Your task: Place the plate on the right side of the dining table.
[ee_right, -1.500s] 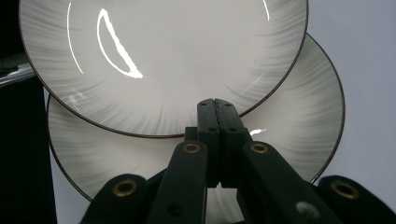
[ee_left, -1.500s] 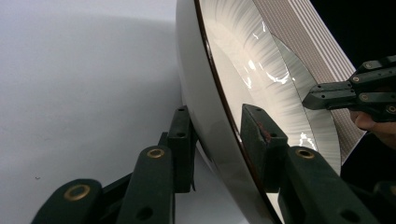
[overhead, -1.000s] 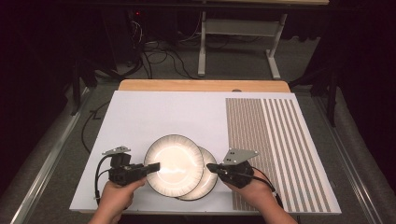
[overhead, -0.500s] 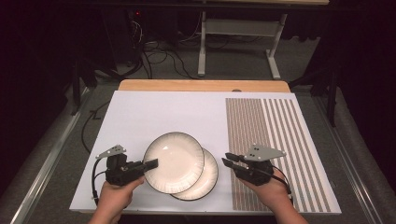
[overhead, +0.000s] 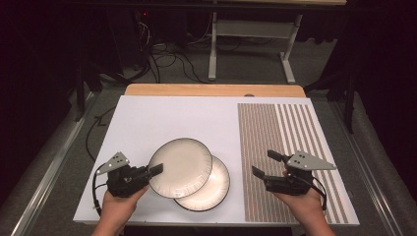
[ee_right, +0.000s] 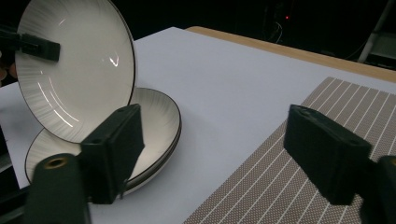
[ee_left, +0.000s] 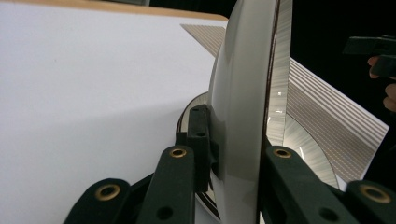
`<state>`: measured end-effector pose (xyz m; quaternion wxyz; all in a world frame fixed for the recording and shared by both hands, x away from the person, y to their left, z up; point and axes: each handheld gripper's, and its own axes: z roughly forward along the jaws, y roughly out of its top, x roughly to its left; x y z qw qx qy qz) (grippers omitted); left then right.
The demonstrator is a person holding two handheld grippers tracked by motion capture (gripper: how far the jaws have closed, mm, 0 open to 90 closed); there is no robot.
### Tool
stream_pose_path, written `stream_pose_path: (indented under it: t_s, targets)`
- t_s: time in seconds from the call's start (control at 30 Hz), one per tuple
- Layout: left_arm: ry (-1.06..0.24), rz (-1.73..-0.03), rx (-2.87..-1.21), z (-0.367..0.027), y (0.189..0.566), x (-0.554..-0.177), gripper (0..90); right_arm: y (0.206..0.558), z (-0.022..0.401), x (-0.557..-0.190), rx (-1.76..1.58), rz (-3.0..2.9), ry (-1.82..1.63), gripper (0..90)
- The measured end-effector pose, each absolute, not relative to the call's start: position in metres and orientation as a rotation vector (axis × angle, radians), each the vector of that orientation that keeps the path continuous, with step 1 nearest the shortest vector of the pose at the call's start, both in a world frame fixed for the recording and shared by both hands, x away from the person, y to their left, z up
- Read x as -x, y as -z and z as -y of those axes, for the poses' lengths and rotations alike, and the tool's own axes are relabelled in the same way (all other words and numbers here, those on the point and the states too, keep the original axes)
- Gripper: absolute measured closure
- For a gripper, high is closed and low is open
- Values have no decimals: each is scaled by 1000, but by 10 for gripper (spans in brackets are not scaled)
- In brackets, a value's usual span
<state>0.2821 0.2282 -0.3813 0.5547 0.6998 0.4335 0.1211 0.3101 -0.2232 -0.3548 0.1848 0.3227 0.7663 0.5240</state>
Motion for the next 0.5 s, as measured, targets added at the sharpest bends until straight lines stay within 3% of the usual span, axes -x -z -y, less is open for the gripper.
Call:
stream_pose_path:
  t_s: [0.23,0.5]
  targets:
    - [-342,-970,-1691,-225,378,-279,790,361,225,-307,-916,-2167,-1452,18]
    - [-359,-945,-1723,-227,377,-278,784,361,222,-308,-945,-2114,-1436,7]
